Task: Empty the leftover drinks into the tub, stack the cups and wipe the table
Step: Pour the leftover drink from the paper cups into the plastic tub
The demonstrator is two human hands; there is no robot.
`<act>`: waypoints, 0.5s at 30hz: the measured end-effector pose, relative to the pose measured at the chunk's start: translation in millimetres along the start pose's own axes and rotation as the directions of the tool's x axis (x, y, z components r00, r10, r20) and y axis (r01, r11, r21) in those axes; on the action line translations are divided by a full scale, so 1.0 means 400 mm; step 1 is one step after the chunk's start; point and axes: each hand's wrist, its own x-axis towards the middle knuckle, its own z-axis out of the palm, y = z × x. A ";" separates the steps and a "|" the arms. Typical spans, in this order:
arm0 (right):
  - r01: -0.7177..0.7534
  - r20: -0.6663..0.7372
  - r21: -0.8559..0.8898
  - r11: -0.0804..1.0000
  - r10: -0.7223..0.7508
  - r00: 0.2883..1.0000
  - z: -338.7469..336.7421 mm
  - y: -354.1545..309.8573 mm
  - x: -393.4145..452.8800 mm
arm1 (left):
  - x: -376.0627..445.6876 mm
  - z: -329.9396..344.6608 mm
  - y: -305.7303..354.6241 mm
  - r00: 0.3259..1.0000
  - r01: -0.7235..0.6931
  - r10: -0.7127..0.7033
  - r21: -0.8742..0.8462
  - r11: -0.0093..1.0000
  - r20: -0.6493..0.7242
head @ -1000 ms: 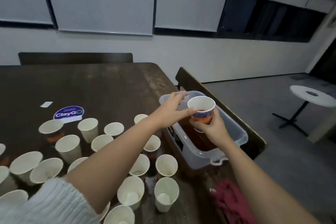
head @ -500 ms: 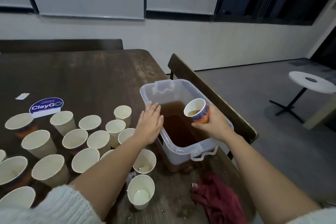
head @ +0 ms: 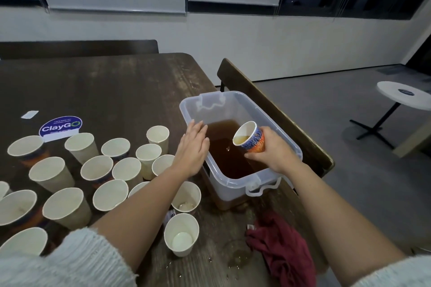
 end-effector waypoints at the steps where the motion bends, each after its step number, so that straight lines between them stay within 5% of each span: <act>1: 0.002 -0.002 0.000 1.000 -0.002 1.000 0.000 0.000 0.000 | 0.000 0.000 0.000 1.000 0.000 0.000 0.003 1.000 0.001; 15: -0.001 -0.017 -0.058 0.998 0.000 1.000 0.004 0.001 0.002 | -0.003 -0.002 -0.001 1.000 -0.004 0.004 -0.005 1.000 0.000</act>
